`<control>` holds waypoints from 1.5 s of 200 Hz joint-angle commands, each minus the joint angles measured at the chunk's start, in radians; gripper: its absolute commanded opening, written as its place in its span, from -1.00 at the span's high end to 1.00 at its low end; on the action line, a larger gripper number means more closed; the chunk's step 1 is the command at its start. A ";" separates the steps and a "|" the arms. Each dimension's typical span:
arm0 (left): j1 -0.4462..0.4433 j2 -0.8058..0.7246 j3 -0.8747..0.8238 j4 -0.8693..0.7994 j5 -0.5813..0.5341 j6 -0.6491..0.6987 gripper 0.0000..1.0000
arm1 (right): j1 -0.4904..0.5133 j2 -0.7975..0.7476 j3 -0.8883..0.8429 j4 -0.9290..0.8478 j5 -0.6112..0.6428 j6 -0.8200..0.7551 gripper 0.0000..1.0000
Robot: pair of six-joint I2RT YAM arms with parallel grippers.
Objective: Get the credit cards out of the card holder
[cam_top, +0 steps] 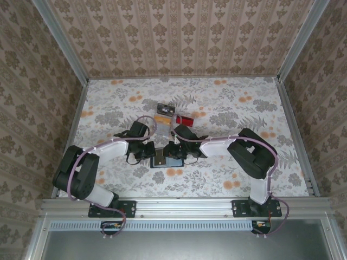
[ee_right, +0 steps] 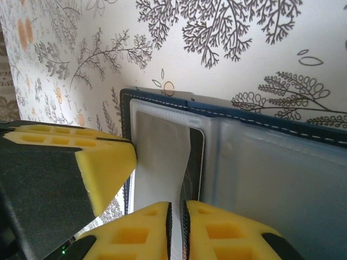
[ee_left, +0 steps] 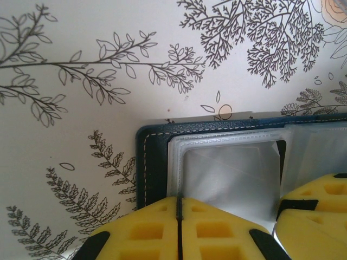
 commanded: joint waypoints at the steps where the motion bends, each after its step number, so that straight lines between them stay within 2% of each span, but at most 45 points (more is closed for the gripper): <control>1: -0.002 0.018 -0.016 -0.023 -0.006 0.020 0.84 | -0.003 0.023 0.022 0.004 -0.029 0.010 0.65; 52: -0.003 0.017 -0.021 -0.022 -0.009 0.020 0.84 | -0.006 -0.026 0.000 -0.070 0.076 -0.007 0.64; 149: -0.002 0.022 -0.022 -0.021 -0.011 0.024 0.85 | -0.006 -0.053 -0.025 -0.053 0.098 0.001 0.58; 205: -0.003 0.019 -0.019 -0.011 0.005 0.020 0.85 | -0.006 0.001 -0.006 -0.037 0.042 0.013 0.66; 300: -0.002 0.019 -0.025 -0.007 0.009 0.018 0.86 | -0.006 0.031 0.010 0.008 -0.020 0.014 0.66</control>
